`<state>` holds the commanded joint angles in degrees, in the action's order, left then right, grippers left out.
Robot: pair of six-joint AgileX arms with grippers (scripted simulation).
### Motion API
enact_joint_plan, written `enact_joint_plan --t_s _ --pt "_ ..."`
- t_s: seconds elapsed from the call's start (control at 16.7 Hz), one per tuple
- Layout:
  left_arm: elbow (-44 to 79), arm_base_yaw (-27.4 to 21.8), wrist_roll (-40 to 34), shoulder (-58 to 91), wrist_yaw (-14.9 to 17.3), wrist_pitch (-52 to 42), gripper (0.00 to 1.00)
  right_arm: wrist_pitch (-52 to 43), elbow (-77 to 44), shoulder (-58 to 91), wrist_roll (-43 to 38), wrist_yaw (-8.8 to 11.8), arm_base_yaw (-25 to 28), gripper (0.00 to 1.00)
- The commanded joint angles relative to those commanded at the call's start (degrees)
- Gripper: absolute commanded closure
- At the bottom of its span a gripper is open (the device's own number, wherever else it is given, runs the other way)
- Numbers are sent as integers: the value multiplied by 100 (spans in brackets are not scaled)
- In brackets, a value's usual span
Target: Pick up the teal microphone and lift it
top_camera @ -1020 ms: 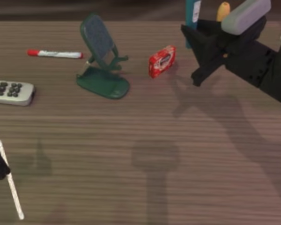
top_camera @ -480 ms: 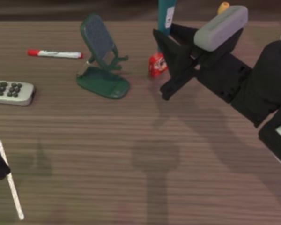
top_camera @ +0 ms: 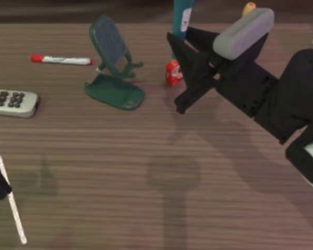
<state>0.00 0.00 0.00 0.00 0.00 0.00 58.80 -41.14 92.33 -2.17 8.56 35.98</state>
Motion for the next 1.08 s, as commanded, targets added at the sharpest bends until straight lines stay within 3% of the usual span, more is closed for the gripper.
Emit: enact_joint_plan --t_s 0.24,0.42,0.66,1.08 --pt "6 -3 1 8 7 4 0 3 4 -3 2 -4 4 100" --pt "293 -123 42 378 301 171 0 3 4 -3 2 -4 4 100" --pt "1145 -455 168 1723 1155 667 0 3 4 -3 2 -4 4 100" --pt "2953 -1193 425 4938 3040 1692 0 3 4 -3 2 -4 4 100"
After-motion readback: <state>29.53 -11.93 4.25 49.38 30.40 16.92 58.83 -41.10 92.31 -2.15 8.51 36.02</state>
